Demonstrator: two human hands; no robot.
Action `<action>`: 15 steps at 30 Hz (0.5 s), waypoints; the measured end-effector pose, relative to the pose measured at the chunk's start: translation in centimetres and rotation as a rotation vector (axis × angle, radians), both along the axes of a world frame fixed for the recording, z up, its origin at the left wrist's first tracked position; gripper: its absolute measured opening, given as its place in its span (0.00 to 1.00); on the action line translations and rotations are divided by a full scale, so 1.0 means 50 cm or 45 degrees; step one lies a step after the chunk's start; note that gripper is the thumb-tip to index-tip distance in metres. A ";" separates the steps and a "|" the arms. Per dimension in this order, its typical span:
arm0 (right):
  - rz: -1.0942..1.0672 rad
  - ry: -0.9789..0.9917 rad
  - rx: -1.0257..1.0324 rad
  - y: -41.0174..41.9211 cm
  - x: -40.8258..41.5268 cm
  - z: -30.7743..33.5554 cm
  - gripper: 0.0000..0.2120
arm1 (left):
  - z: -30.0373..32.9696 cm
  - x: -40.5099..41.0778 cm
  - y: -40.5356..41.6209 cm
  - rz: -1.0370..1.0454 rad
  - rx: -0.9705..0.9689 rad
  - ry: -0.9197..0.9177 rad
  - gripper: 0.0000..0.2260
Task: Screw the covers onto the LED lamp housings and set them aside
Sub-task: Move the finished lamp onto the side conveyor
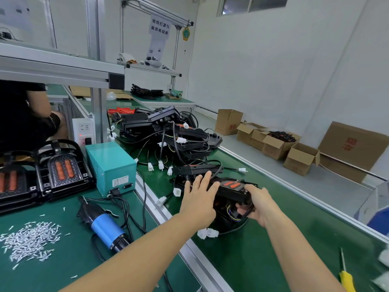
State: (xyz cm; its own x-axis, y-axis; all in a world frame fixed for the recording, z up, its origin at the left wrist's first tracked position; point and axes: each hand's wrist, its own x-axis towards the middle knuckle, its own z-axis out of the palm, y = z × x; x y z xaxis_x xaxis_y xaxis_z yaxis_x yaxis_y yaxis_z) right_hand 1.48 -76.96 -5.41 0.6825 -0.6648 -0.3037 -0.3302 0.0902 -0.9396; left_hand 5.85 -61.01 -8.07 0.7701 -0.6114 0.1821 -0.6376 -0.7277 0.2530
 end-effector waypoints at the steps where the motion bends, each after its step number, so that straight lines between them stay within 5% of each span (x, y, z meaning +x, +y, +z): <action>1: 0.013 0.008 -0.009 -0.004 -0.003 0.004 0.21 | -0.003 -0.001 0.001 -0.008 0.036 0.018 0.33; 5: 0.071 0.072 -0.102 -0.002 -0.017 0.002 0.23 | -0.020 -0.007 0.004 -0.040 0.093 0.062 0.34; 8: 0.018 0.180 -0.463 -0.004 -0.026 -0.013 0.31 | -0.023 -0.010 0.006 -0.083 0.133 0.018 0.34; 15: 0.123 0.318 -1.127 0.025 -0.045 -0.047 0.28 | -0.020 -0.015 -0.001 -0.102 0.186 -0.036 0.32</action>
State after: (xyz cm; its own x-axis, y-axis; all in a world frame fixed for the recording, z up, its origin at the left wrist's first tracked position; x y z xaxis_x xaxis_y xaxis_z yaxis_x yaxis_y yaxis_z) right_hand -0.79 -75.71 -7.75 0.7301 -0.6684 0.1420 -0.5012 -0.6651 -0.5536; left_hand 5.09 -61.07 -9.09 0.7139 -0.6920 0.1076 -0.7001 -0.7022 0.1293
